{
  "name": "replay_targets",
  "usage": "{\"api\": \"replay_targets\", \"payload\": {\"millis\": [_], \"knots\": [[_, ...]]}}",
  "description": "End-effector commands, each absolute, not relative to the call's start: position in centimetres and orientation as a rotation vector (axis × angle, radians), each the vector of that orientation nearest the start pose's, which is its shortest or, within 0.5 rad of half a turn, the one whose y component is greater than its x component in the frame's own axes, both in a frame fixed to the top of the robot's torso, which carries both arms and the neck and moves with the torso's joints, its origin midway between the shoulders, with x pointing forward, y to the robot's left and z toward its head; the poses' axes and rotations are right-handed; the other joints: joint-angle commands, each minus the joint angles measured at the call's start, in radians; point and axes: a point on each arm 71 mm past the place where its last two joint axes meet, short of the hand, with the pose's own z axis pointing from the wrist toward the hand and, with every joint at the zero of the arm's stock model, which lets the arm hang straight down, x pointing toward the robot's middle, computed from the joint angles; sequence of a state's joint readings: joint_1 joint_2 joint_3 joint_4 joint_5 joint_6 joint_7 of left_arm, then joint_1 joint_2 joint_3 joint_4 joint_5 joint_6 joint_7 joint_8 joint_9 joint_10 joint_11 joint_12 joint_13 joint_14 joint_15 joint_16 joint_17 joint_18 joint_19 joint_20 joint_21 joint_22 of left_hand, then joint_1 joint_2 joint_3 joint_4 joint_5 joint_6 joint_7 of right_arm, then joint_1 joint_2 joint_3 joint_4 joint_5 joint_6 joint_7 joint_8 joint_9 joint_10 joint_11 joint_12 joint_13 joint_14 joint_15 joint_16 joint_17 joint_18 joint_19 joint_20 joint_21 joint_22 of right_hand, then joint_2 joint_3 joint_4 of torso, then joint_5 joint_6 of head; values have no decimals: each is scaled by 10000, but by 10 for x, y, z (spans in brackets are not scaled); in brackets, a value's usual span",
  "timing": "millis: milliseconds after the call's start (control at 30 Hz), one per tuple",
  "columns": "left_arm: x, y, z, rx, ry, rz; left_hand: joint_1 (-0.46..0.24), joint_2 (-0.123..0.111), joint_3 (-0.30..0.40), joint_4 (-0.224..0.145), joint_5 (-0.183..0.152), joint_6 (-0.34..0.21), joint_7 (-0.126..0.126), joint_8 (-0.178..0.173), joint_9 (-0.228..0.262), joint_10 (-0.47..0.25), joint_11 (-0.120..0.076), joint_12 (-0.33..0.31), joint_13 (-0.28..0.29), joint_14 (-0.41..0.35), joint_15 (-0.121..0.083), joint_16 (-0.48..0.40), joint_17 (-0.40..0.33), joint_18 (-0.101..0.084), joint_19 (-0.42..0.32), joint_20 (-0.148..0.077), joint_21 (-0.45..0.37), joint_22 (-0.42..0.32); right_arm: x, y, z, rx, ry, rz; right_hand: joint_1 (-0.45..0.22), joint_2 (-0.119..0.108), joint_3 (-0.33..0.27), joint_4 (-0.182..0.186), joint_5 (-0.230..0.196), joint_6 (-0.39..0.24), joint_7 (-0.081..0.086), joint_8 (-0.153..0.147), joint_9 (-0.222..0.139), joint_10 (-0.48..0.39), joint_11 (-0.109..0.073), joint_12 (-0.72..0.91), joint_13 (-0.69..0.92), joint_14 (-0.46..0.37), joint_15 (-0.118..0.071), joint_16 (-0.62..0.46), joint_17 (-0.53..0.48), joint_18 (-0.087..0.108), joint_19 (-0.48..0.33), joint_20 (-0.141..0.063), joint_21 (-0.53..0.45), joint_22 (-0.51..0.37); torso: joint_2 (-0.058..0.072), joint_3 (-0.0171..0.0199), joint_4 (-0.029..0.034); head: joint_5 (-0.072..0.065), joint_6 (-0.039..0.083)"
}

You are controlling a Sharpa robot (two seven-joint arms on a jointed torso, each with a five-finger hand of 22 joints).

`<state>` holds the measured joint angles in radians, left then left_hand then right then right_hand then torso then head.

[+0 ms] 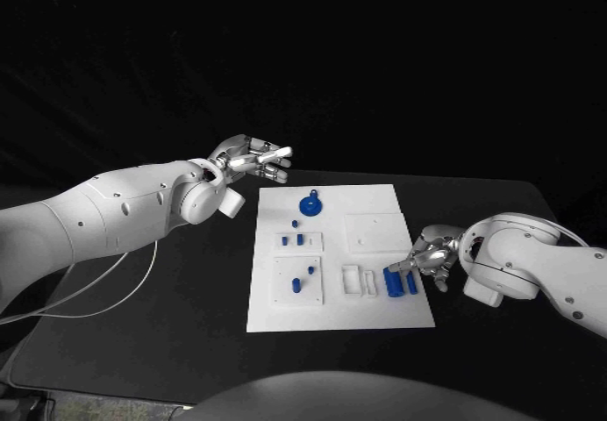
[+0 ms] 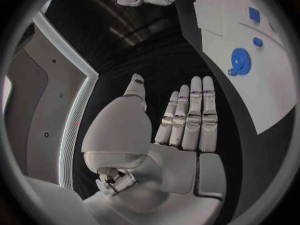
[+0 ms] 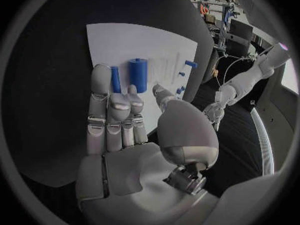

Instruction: Assemble the parts on the task board

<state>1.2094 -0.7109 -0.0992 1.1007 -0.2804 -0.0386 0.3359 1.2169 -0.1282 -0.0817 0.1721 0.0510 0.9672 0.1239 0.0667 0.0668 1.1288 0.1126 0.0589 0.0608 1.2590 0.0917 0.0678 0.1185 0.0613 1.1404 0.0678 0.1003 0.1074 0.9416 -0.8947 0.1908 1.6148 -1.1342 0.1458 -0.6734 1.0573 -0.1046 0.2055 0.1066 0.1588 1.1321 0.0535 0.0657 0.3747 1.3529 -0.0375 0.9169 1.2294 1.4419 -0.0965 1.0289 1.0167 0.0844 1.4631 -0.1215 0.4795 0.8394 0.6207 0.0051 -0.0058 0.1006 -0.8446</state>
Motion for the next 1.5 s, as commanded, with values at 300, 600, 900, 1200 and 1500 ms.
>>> {"api": "replay_targets", "payload": {"millis": [300,600,900,1200,1500], "knots": [[543,250,-218,-8139,16713,-14165,474,-460,-66,1046,7,-333,133,-20,-5,-321,216,24,8,-209,78,-41,-16,4,-87,148,-78,-109,433,-219,-273,2547,24869,2677,156,-620,-26,740,-604,-373,111,-24,-373,-27,95,-153,4,69,48,-91,96,14,374,74,-116,99,2,14,-11,76,-79],[541,248,-218,-8120,16853,-14301,549,-445,-69,1047,7,-418,156,-26,-9,-385,227,21,7,-150,69,-33,2,24,-47,144,-60,-124,433,-204,-279,2200,24560,2588,268,-769,-48,827,-852,-449,134,-23,-423,-77,113,-223,-24,76,58,-88,162,23,383,83,-106,178,13,17,-4,61,-161],[541,247,-219,-8118,16975,-14370,554,-406,-53,986,3,-565,136,-36,-17,-408,231,20,6,-113,59,-35,21,21,-25,135,-47,-133,429,-191,-285,1731,24611,2509,435,-738,18,497,-958,-509,160,-28,-436,-139,128,-272,-60,74,70,-126,214,36,384,97,-150,249,0,0,-4,57,-241],[541,246,-219,-8122,17050,-14399,519,-340,-24,894,1,-518,158,-25,-10,-423,236,21,7,-121,62,-37,34,22,-25,136,-43,-147,426,-188,-292,1446,24867,2413,488,-497,192,-358,-694,-511,181,-25,-492,-177,139,-296,-106,93,80,-142,291,34,386,104,-198,356,1,2,-2,64,-267],[541,246,-219,-8137,17126,-14404,470,-278,8,802,0,-530,160,-24,-10,-442,239,21,7,-120,63,-37,49,25,-23,139,-36,-158,425,-187,-296,1324,24968,2344,1130,-166,340,-1593,1124,-509,209,-35,-638,-248,129,-341,-144,95,67,-140,351,24,383,96,-178,468,3,-2,-2,49,-280]]}}
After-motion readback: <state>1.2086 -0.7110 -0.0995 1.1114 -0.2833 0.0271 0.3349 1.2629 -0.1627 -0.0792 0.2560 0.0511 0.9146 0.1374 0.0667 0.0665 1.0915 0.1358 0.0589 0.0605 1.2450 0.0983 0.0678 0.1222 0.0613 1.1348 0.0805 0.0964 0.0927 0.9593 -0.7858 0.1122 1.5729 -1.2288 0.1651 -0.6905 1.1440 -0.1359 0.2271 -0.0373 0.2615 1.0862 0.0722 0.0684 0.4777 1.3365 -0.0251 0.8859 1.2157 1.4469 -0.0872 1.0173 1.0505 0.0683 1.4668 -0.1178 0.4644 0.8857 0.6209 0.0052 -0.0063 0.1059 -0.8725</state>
